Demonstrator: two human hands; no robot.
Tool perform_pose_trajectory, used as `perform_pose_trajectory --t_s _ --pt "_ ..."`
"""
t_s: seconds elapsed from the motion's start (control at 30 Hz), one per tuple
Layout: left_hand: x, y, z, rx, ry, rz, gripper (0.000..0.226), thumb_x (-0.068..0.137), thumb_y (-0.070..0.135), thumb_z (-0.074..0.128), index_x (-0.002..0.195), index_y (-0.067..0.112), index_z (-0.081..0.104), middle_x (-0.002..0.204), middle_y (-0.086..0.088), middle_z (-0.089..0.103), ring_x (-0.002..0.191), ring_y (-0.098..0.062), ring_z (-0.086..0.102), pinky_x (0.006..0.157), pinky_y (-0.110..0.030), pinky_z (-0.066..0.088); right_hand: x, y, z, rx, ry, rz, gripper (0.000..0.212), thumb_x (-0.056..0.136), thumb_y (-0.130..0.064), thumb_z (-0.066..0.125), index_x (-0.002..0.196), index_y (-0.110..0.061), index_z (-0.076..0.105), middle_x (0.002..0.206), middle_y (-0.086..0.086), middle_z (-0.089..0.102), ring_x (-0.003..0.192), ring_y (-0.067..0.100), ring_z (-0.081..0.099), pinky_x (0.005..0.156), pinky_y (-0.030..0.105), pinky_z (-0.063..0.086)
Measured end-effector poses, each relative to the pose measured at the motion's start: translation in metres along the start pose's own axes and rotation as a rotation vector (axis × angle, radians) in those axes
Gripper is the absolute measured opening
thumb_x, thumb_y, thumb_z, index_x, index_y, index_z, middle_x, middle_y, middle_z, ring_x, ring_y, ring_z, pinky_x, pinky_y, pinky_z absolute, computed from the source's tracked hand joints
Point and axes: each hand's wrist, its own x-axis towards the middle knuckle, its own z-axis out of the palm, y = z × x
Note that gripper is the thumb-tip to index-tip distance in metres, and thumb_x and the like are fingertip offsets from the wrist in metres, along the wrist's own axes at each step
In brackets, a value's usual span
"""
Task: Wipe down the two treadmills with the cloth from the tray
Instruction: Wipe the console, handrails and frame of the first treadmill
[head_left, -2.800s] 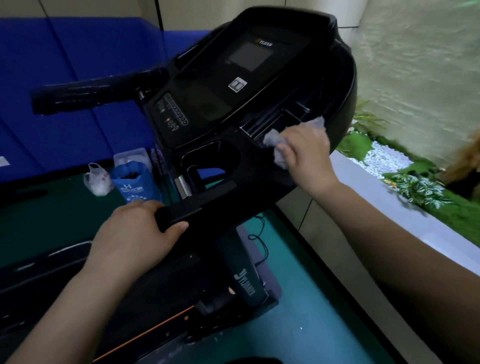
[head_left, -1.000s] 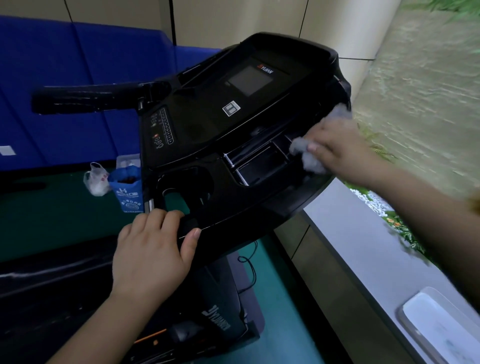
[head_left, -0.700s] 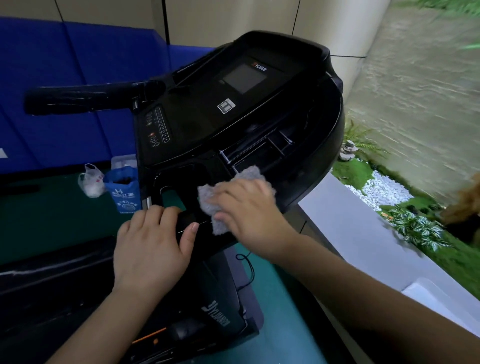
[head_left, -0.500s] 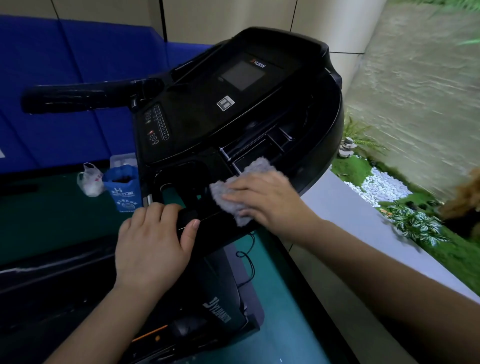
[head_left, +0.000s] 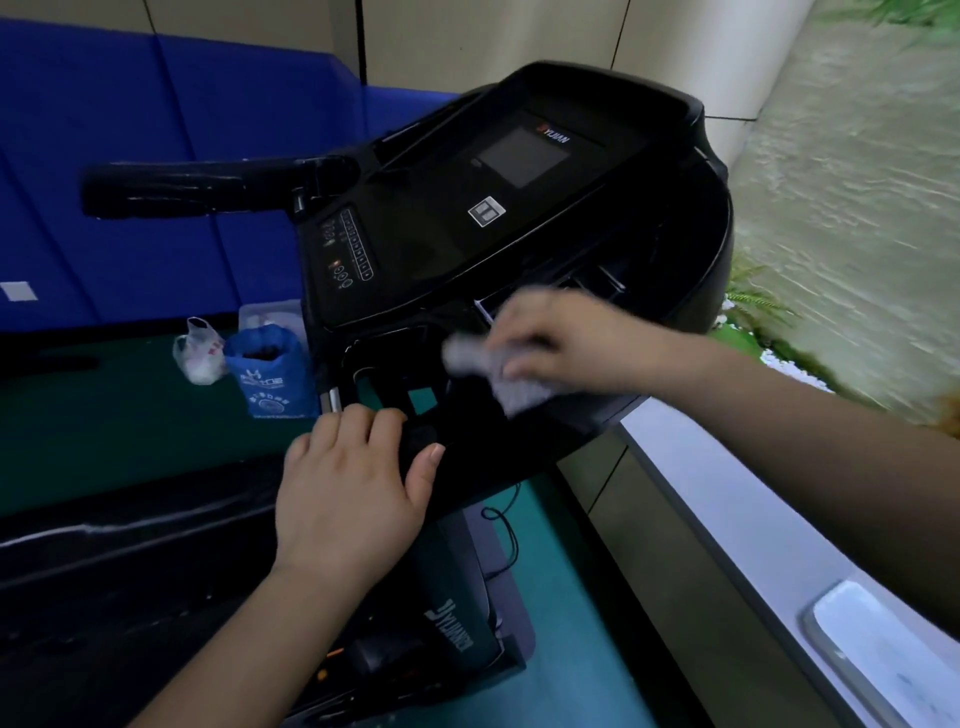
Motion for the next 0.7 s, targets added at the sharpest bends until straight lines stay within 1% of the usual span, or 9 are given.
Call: perform_pose_trajectory --t_s 0.03,0.07,0.13,0.23,0.33,0.4,0.47,0.6,0.7 --pt "0.0 0.0 0.0 -0.001 0.0 0.001 0.051 0.09 0.055 0.032 0.104 0.016 0.061 0.091 -0.005 0.059 0.085 -0.029 0.054 0.071 -0.04 0.04 0.003 -0.006 0.01 0.014 -0.123 0.012 0.029 0.088 -0.029 0.065 0.111 -0.014 0.072 0.117 0.003 0.059 0.109 0.015 0.053 0.096 0.02 0.038" --pt "0.001 -0.001 0.0 -0.001 0.0 0.0 0.05 0.09 0.055 0.033 0.104 0.016 0.061 0.091 -0.005 0.059 0.085 -0.029 0.054 0.071 -0.039 0.04 0.005 -0.008 0.017 0.036 -0.183 0.032 0.027 0.089 -0.026 0.065 0.114 -0.016 0.071 0.12 -0.001 0.057 0.111 0.011 0.05 0.098 0.021 0.038" --pt "0.001 -0.002 0.001 -0.001 0.003 0.0 0.05 0.09 0.055 0.033 0.104 0.016 0.061 0.092 -0.004 0.059 0.085 -0.028 0.054 0.072 -0.04 0.04 0.014 -0.004 0.026 0.054 -0.193 0.043 0.027 0.091 -0.025 0.064 0.115 -0.018 0.07 0.123 -0.004 0.053 0.11 0.007 0.047 0.099 0.021 0.038" --pt "0.001 -0.002 0.001 -0.004 -0.003 0.003 0.05 0.09 0.054 0.033 0.104 0.016 0.061 0.092 -0.004 0.059 0.085 -0.029 0.054 0.072 -0.04 0.041 0.043 0.009 0.031 0.004 -0.213 0.063 0.026 0.092 -0.025 0.062 0.113 -0.014 0.07 0.124 -0.001 0.05 0.108 0.009 0.046 0.098 0.023 0.038" --pt "0.001 -0.002 -0.001 -0.003 -0.017 0.005 0.05 0.09 0.055 0.032 0.104 0.017 0.061 0.091 -0.004 0.058 0.084 -0.028 0.053 0.071 -0.04 0.041 0.079 0.022 0.038 -0.066 -0.28 0.107 0.029 0.094 -0.025 0.059 0.113 -0.005 0.068 0.128 0.009 0.049 0.115 0.022 0.049 0.1 0.032 0.04" --pt "0.001 -0.003 -0.002 -0.003 -0.019 0.004 0.05 0.09 0.055 0.031 0.104 0.017 0.061 0.091 -0.003 0.058 0.084 -0.027 0.053 0.072 -0.04 0.041 0.1 0.028 0.04 -0.124 -0.319 0.125 0.033 0.095 -0.02 0.057 0.109 0.009 0.064 0.124 0.027 0.053 0.11 0.037 0.054 0.095 0.041 0.042" --pt "0.001 -0.003 -0.002 -0.008 -0.021 0.004 0.051 0.091 0.055 0.031 0.104 0.017 0.062 0.091 -0.003 0.058 0.084 -0.026 0.054 0.072 -0.04 0.042 0.112 0.031 0.037 -0.186 -0.35 0.095 0.032 0.095 -0.015 0.056 0.106 0.015 0.06 0.119 0.034 0.054 0.107 0.043 0.055 0.092 0.044 0.039" --pt "0.001 -0.004 -0.002 -0.012 -0.024 0.011 0.052 0.091 0.056 0.03 0.105 0.017 0.062 0.091 -0.003 0.059 0.083 -0.026 0.054 0.071 -0.04 0.042 0.11 0.045 0.017 -0.246 -0.363 -0.005 0.023 0.092 -0.01 0.057 0.105 0.007 0.067 0.116 0.02 0.061 0.106 0.029 0.059 0.094 0.035 0.04" --pt "0.001 -0.003 -0.002 -0.005 -0.03 0.01 0.05 0.091 0.056 0.031 0.104 0.017 0.062 0.09 -0.003 0.058 0.083 -0.026 0.054 0.071 -0.04 0.042 0.1 0.066 -0.002 -0.332 -0.396 0.011 0.019 0.087 -0.01 0.063 0.1 0.002 0.069 0.107 0.015 0.065 0.098 0.027 0.061 0.088 0.037 0.047"
